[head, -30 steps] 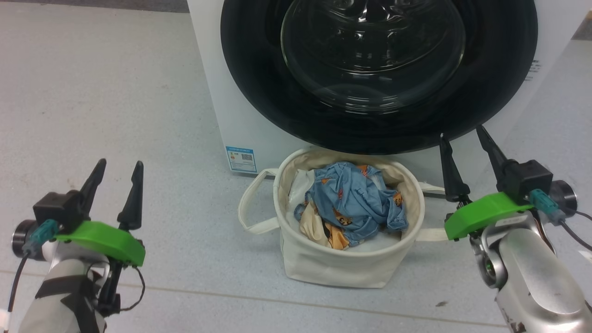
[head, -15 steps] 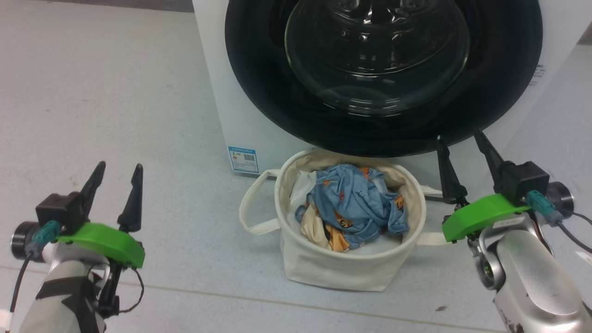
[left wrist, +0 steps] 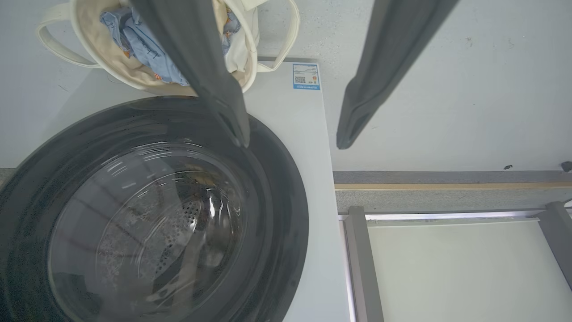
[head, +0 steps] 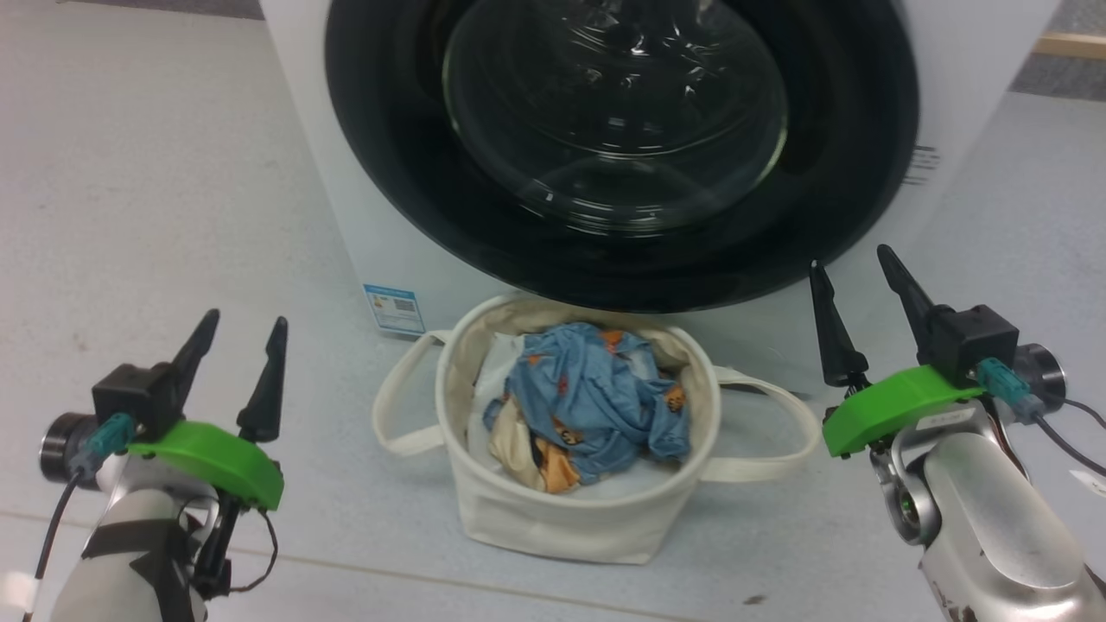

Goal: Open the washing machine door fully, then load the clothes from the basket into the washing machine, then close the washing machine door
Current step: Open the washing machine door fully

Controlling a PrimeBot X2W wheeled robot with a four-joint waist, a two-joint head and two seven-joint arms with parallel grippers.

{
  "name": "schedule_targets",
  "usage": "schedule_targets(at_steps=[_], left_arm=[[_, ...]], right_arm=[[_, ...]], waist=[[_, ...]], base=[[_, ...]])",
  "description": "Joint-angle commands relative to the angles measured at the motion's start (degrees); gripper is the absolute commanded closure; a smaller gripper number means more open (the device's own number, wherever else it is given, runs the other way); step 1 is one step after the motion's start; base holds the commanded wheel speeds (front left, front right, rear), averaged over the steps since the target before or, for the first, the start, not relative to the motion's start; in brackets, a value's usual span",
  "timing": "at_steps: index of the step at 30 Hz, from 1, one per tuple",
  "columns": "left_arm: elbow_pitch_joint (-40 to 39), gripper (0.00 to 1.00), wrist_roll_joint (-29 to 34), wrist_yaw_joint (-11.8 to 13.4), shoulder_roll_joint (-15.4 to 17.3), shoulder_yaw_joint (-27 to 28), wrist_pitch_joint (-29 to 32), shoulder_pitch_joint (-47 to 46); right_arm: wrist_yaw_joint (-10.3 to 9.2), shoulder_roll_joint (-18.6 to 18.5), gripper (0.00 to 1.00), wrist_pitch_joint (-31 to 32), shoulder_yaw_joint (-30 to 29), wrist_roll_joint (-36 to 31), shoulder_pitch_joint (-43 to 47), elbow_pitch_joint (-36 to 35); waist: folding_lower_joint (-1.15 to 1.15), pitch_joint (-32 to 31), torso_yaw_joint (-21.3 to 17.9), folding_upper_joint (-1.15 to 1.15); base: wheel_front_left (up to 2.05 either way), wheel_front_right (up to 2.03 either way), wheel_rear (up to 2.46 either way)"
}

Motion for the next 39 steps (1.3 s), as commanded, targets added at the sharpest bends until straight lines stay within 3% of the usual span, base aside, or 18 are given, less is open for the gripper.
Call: schedule_targets(at_steps=[1,18,28,39], left_arm=[[-1.2,0.00,0.6,-0.1,2.4,1.9,-0.7,-2.9],[-0.9,0.00,-0.1,-1.7,2.0,2.1,-0.7,-2.7],[-1.6,0.00,0.3,-1.7,1.3,2.8,-0.7,-1.6],[-5.3,0.00,-2.2,-0.9,-1.2,8.5,-0.7,0.2]], right_arm=[[0.00,-0.4,0.00,-0.3,0.9,0.6,-1.0,-1.6],[0.00,-0.4,0.00,-0.3,1.2,1.2,-0.6,-1.3],[0.00,-0.1,0.00,-0.3,1.0,1.6,0.0,-0.8],[0.00,1.3,0.00,-0.3,-1.9,4.4,0.2,0.3]], waist=[[-0.01,0.0,0.0,0.01],[-0.01,-0.4,-0.4,0.01],[-0.01,-0.7,-0.4,0.01],[-0.01,0.0,-0.2,0.01]], base=[[0.82,1.60,-2.42],[0.77,1.30,-2.07],[0.18,0.18,-0.36],[0.00,0.00,0.00]])
